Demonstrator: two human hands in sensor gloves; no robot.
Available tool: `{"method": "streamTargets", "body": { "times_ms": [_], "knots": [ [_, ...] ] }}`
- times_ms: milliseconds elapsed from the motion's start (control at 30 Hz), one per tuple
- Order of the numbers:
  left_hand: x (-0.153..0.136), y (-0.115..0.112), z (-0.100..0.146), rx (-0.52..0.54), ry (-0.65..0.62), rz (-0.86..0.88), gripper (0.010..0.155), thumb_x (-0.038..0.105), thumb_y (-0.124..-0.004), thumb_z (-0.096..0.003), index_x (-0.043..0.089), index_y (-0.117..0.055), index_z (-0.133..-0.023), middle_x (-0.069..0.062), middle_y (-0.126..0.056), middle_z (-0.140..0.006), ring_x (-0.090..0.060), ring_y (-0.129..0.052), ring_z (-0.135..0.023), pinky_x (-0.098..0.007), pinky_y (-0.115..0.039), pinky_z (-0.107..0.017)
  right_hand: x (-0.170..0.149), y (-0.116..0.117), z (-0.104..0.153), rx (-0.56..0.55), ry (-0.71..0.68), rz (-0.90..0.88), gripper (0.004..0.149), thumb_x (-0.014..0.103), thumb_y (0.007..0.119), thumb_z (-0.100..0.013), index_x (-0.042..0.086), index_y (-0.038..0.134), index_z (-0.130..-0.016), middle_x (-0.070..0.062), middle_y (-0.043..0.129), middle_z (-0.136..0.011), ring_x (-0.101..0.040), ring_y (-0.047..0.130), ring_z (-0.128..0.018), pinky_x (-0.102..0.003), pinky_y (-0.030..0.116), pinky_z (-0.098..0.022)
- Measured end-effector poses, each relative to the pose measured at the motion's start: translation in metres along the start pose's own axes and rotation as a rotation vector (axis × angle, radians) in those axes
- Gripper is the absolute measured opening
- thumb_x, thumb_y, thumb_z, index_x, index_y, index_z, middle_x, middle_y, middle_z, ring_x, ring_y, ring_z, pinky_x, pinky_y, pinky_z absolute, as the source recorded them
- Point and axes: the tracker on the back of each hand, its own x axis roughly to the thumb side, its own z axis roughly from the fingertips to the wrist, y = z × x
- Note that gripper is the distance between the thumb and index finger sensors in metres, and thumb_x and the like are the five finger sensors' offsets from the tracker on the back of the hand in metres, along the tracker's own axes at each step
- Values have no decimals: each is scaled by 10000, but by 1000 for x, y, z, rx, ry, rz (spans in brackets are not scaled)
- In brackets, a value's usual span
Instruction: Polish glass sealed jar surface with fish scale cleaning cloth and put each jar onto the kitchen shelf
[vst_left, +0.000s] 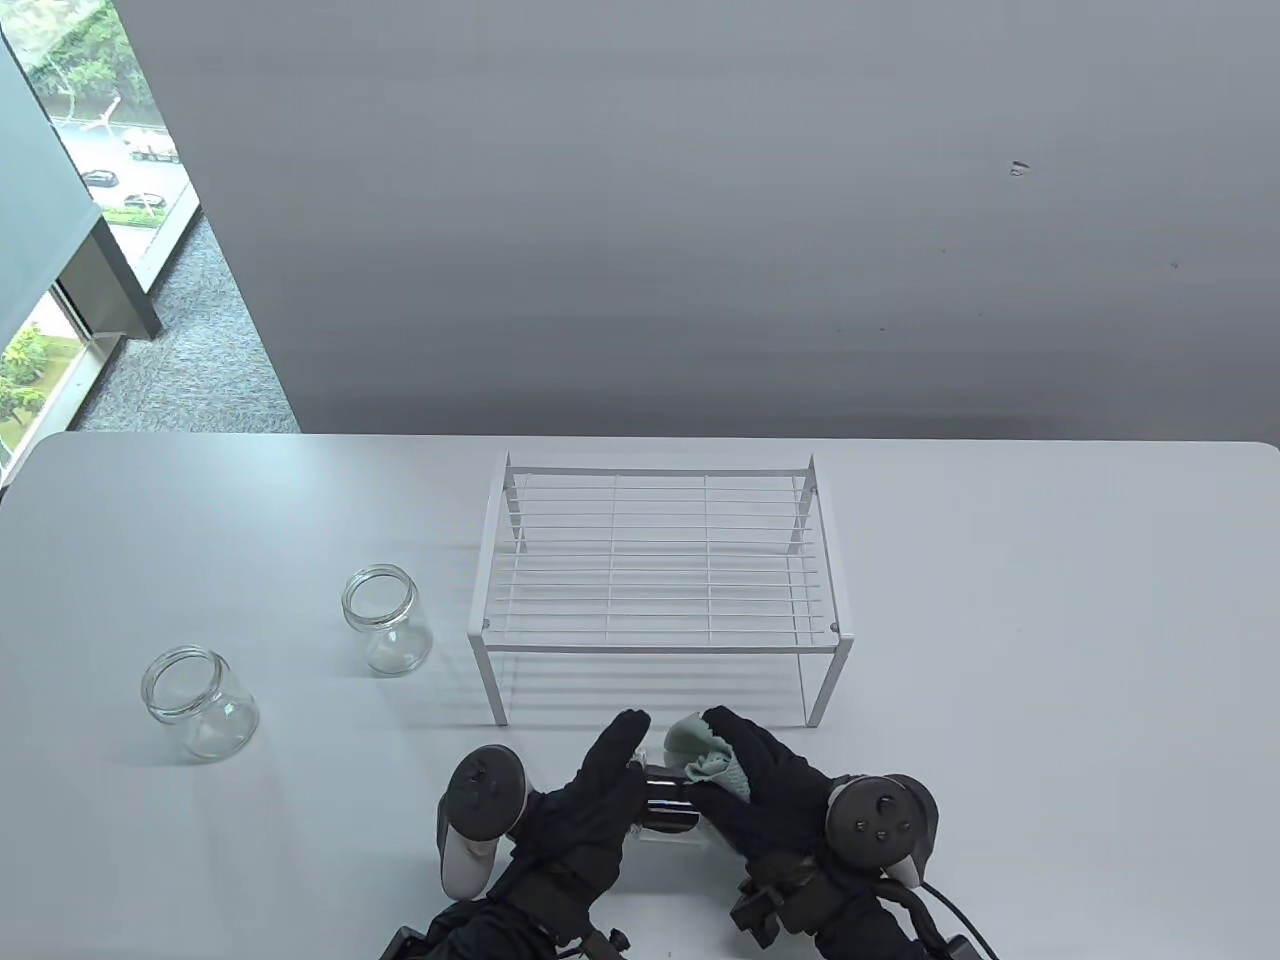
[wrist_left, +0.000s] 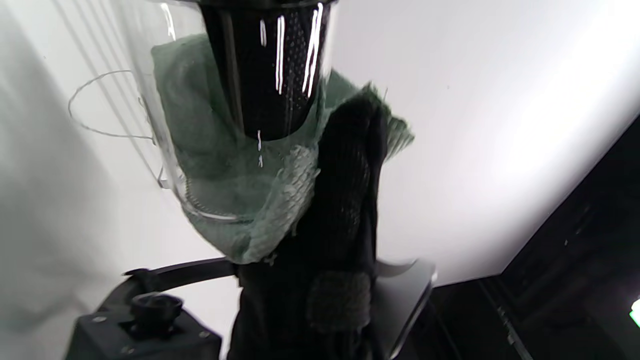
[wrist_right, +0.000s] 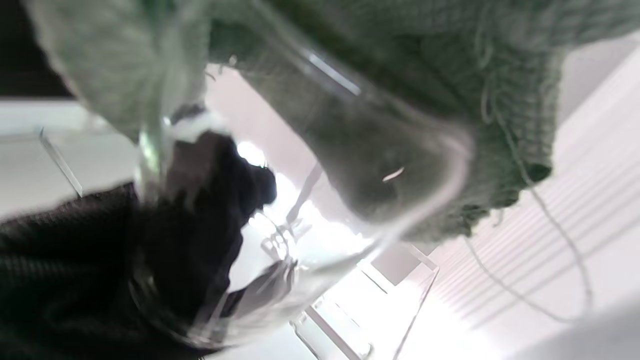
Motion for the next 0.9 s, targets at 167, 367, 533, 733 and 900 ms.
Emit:
{"method": "streamTargets", "body": {
  "times_ms": [167, 367, 533, 733, 900],
  "knots": [
    [-12, 4, -1, 8, -10, 437, 595, 316, -477, -593, 139, -189, -1083, -46, -733, -985, -139, -952, -854, -489, -178, -714, -8, 17, 6, 12, 74, -244, 953, 514, 780, -503, -84, 243, -1015, -400, 423, -968, -598, 669, -821, -721, 518, -539],
    [-23, -8, -3, -19, -21, 693, 578, 317, -450, -594, 155, -187, -1083, -8, -715, -993, -89, -952, -867, -511, -232, -732, -10, 33, 8, 10, 151, -488, 1019, 521, 821, -478, -109, 206, -992, -356, 559, -943, -535, 775, -803, -713, 548, -537],
    [-23, -20, -7, -137, 9, 695, 552, 320, -450, -594, 173, -252, -1087, 1, -706, -1003, -106, -935, -888, -532, -257, -729, -12, 37, 9, 42, 164, -491, 1079, 570, 849, -452, -117, 212, -987, -343, 533, -957, -547, 722, -835, -714, 531, -548],
    [-32, -26, -8, -179, 94, 676, 550, 316, -466, -598, 172, -265, -1089, -65, -686, -1025, -185, -916, -910, -559, -329, -744, -17, 31, 12, -115, 176, -597, 1081, 583, 865, -443, -76, 217, -1003, -325, 456, -990, -571, 619, -885, -720, 501, -560],
    [-34, -25, -8, -206, 173, 538, 579, 377, -528, -608, 201, -285, -1103, -138, -662, -1032, -237, -890, -917, -632, -376, -712, -18, 16, 10, -176, 169, -508, 1037, 588, 883, -430, -92, 336, -990, -305, 594, -922, -537, 750, -787, -689, 546, -551]
  ]
}}
